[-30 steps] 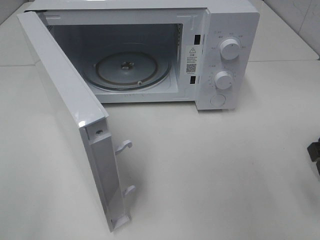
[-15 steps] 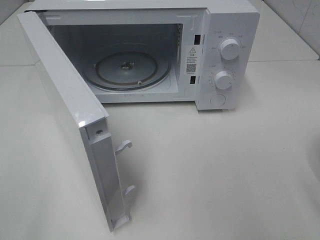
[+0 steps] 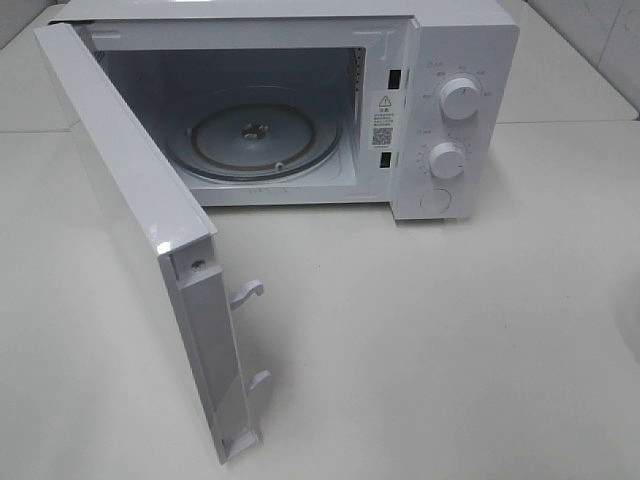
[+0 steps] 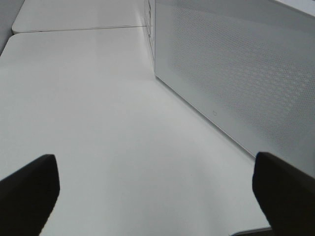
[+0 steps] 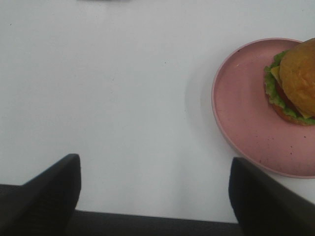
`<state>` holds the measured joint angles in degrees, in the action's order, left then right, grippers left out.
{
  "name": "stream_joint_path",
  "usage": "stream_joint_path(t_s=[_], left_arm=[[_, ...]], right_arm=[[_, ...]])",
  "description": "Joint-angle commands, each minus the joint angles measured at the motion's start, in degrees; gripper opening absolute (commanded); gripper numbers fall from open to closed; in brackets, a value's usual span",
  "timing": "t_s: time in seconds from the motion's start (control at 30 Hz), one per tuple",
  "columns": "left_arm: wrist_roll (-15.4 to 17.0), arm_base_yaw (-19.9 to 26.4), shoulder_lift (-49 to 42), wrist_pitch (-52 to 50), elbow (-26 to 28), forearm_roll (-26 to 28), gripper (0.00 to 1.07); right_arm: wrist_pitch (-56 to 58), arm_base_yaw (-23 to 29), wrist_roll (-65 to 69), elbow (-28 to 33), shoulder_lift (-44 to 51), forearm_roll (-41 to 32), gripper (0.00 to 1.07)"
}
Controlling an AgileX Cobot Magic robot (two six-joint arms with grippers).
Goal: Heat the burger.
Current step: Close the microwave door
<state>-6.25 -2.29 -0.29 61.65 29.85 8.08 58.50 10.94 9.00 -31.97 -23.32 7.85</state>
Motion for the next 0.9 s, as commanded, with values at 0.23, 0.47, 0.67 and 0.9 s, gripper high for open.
stream_joint_path(t_s=[0.23, 0.47, 0.67, 0.9], left_arm=[[0.1, 0.1, -0.2, -0.1, -0.1, 0.1, 1.02], [0.1, 0.1, -0.2, -0.1, -0.1, 0.2, 1.02], [0.1, 0.1, -0.2, -0.1, -0.1, 0.2, 1.02], [0.1, 0.1, -0.2, -0.1, -0.1, 0.2, 1.02]], right_arm=[[-3.3, -0.3, -2.9, 3.8, 6.0, -2.4, 0.75], [-3.3, -0.3, -5.9, 3.8, 8.9, -4.2, 0.75], [-3.3, -0.3, -5.9, 3.8, 13.3, -4.1, 0.75], [-3.3, -0.3, -6.1, 3.8, 19.1, -4.1, 0.75]])
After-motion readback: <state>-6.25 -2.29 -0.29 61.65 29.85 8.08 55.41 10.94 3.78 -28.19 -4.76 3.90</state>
